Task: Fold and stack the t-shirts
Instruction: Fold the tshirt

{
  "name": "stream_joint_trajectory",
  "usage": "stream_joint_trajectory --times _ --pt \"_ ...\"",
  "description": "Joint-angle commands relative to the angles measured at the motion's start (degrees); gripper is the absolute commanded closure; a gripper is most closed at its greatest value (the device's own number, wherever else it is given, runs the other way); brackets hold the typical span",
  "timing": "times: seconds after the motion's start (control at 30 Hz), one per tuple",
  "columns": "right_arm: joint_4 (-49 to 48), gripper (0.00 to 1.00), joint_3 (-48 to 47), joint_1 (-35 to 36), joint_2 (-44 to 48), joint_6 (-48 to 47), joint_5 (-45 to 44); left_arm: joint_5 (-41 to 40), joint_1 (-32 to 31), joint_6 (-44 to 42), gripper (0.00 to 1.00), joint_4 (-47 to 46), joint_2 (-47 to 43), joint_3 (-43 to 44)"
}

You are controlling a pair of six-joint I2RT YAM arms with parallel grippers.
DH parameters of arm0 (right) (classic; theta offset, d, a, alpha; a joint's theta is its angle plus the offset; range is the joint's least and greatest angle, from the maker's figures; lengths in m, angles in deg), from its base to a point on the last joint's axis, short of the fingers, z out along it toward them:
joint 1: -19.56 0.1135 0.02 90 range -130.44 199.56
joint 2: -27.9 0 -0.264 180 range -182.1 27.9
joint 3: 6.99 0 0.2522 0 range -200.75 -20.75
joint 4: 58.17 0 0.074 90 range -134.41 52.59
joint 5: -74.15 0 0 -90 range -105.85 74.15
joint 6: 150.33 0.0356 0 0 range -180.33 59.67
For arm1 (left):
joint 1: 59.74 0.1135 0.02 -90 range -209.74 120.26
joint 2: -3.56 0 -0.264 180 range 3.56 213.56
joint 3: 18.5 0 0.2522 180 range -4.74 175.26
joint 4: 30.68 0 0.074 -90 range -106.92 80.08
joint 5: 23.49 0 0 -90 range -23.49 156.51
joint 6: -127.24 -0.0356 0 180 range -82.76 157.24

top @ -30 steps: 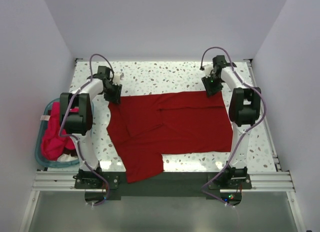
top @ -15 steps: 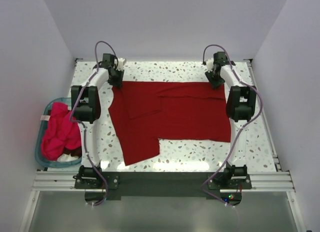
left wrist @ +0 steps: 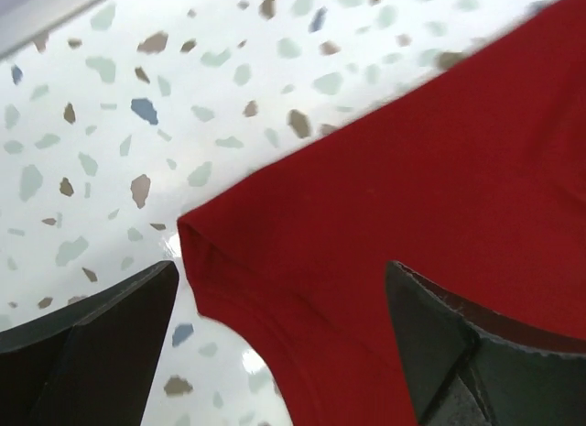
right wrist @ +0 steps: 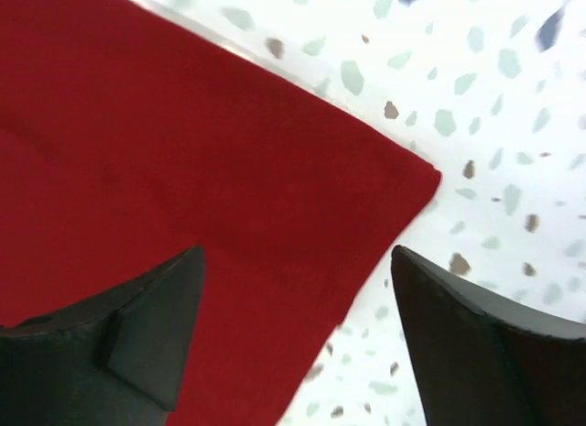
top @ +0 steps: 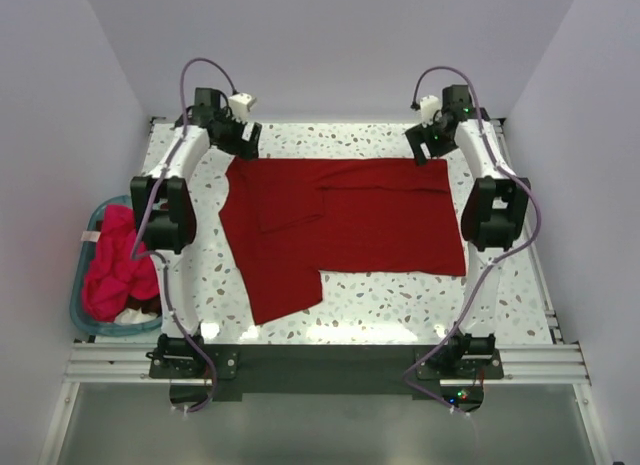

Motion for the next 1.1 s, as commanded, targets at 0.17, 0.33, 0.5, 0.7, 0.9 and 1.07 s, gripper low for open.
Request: stream_joint_trajectory --times 0.17,0.33,0.5,0.7,0.9,1.07 --pt "5.3 0.01 8.4 0.1 26.2 -1.6 14.3 16.2 0.5 1.2 0.00 -7.5 -32.5 -17.4" --pt "14.8 0.01 15.8 0.2 31.8 -14.5 18.6 22.3 0.5 -11.1 0.00 -5.0 -43.9 -31.2" --pt "23.9 0.02 30.1 0.0 40.4 -33.8 14.7 25.2 -2.7 -33.4 0.00 13.5 -52.2 -44.2" --pt "14.3 0.17 58.6 0.0 56.1 -43.9 5.7 17.3 -11.9 -36.8 0.08 12.7 -64.5 -63.0" --pt "5.7 0.47 71.3 -0.1 57.1 -46.2 1.6 13.6 -15.5 -33.0 0.14 11.8 -64.8 -65.9" --pt "0.6 0.52 72.8 -0.1 53.7 -45.8 0.6 12.3 -15.6 -32.7 0.14 10.5 -62.5 -65.3"
